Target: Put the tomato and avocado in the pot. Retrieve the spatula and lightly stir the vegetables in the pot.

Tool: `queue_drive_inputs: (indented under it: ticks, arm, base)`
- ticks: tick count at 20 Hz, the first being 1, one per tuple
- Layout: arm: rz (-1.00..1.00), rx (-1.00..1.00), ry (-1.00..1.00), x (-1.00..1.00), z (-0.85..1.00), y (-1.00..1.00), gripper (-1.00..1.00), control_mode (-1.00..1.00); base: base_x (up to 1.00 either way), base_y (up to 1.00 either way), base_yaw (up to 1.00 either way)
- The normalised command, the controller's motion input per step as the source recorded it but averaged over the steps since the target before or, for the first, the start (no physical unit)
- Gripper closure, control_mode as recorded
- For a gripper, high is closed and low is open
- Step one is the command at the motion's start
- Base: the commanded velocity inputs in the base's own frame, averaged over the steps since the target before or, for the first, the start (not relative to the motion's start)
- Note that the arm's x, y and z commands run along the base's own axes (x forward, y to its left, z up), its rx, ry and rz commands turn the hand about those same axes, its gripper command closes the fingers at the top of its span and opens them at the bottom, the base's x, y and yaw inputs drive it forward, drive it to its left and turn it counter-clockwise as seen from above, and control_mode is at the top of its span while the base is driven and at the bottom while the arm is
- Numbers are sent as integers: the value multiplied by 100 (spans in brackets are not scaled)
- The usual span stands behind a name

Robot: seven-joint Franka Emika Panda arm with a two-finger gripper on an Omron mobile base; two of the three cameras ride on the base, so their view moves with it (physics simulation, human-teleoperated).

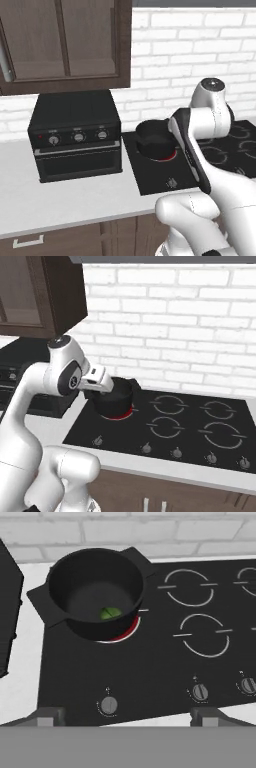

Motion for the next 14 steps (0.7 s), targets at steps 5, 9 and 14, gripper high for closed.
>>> queue_drive_inputs:
  ticks: [5,9,14]
  arm:
    - [0,0,0,0,0,0,-100,100]
    - [0,0,0,0,0,0,-100,100]
    - [0,0,0,0,0,0,-100,100]
  base:
    - [-10,-76,-4]
    - [0,-100,0]
    - [0,-100,0]
